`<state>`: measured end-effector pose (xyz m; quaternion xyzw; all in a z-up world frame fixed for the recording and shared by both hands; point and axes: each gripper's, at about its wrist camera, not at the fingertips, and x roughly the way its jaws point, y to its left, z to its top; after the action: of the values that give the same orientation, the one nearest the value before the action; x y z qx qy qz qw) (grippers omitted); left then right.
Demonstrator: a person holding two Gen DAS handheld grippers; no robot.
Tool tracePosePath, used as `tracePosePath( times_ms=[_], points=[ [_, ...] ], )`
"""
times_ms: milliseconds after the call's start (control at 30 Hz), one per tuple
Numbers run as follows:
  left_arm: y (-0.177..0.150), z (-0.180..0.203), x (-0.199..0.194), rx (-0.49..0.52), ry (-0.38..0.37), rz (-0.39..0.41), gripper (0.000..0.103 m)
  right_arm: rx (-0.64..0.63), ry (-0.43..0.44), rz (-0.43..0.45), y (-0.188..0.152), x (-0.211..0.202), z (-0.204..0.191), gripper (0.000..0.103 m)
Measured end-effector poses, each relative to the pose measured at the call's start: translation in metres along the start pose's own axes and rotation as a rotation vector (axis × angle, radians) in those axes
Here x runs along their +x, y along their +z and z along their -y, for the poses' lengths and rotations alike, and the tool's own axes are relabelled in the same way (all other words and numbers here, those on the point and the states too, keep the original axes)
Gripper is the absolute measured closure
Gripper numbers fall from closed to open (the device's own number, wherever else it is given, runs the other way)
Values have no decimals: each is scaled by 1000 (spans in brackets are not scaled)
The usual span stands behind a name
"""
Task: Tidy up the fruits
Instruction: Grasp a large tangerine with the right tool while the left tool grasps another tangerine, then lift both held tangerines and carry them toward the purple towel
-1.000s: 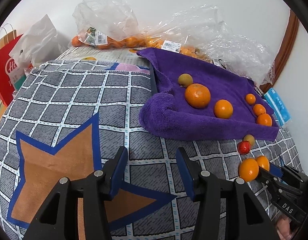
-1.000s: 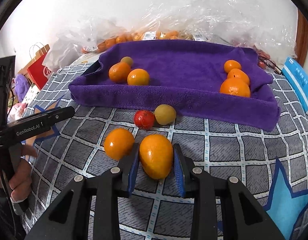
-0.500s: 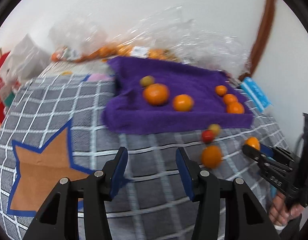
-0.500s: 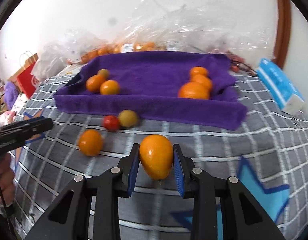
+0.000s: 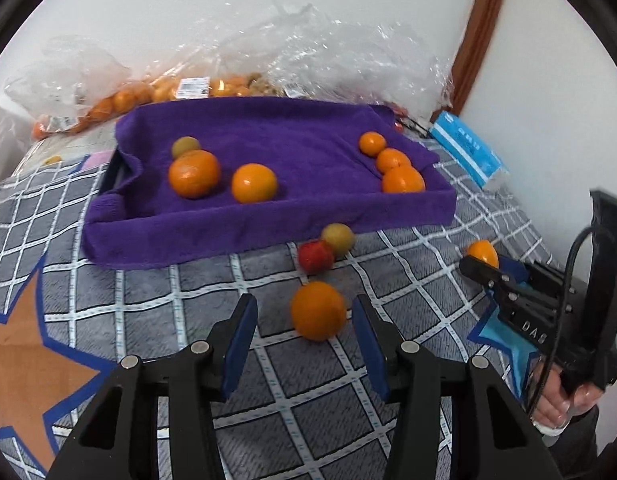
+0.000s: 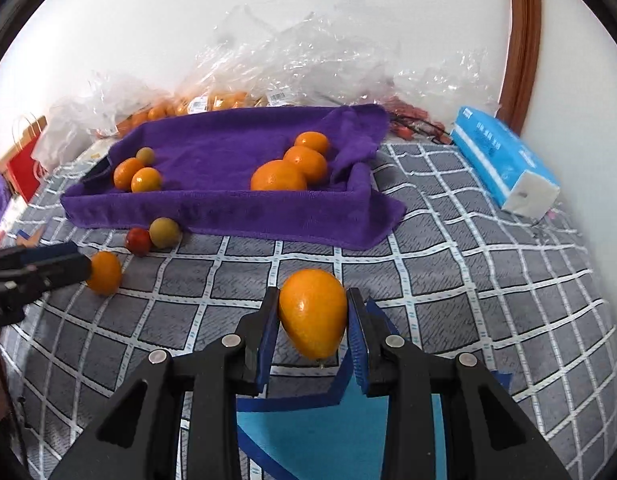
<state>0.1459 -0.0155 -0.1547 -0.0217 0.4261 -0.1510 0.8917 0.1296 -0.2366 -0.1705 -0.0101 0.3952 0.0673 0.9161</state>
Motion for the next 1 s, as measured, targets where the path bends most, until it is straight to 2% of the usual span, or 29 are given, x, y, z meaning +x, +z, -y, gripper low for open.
tracePosePath(
  times_ms=[233, 267, 467, 733, 1000],
  points=[
    [-5, 8, 19, -2, 8, -26, 69, 65, 64, 1, -1, 0, 11, 71],
    [-7, 9, 18, 5, 21, -5, 69, 66, 66, 0, -1, 0, 11, 71],
    [-7, 14, 20, 34, 68, -6, 72, 65, 68, -9, -1, 3, 10, 71],
    [-5, 5, 19, -22, 29, 1, 72, 75, 64, -13, -1, 4, 11, 71],
    [-4, 6, 20, -12, 39, -4, 72, 73, 70, -7, -1, 2, 12, 71]
  ],
)
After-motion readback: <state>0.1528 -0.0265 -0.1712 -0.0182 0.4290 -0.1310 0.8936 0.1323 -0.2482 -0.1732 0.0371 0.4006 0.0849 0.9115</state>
